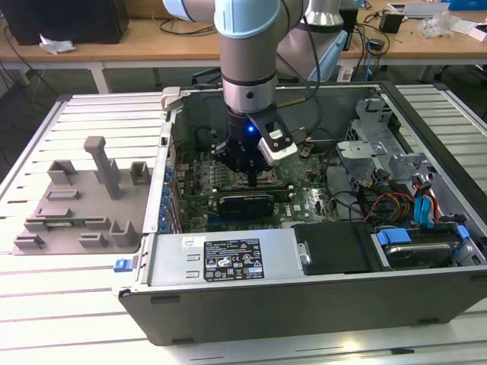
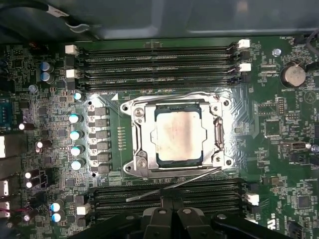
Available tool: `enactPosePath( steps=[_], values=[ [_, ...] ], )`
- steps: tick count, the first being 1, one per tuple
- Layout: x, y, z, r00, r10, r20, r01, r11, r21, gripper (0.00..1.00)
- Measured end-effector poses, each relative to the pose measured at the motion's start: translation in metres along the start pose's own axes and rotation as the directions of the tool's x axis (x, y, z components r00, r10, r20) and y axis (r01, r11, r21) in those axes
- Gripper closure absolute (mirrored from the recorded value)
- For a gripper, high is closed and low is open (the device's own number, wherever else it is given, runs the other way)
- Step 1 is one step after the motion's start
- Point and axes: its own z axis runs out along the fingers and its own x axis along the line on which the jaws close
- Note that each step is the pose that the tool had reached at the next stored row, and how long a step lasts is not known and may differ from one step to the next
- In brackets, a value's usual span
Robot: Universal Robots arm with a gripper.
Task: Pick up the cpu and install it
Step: 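Install the second cpu locking lever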
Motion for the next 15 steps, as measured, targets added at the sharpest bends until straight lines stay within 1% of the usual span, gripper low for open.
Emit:
enactPosePath(
  steps=[3,6,8,10,12,14,15],
  values=[
    [0.0026,-0.0002,0.0017,1.0000,-0.001,0.0000,0.001,1.0000,-0.0004,0.89],
    [0.0100,-0.0005,0.0046,1.0000,-0.001,0.0003,0.001,1.0000,-0.0014,0.89],
    [0.0113,-0.0007,0.0051,1.0000,-0.001,0.0003,0.001,1.0000,-0.0015,0.89],
    [0.0128,-0.0007,0.0058,1.0000,-0.001,0.0004,0.001,1.0000,-0.0037,0.89],
    [0.0157,-0.0009,0.0066,1.0000,-0.001,0.0009,0.001,1.0000,-0.0093,0.89],
    [0.0203,-0.0011,0.0079,1.0000,0.000,0.0014,0.000,0.9996,-0.0266,0.89],
    [0.0214,-0.0012,0.0083,1.0000,0.001,0.0012,-0.001,0.9995,-0.0329,0.89]
  ],
)
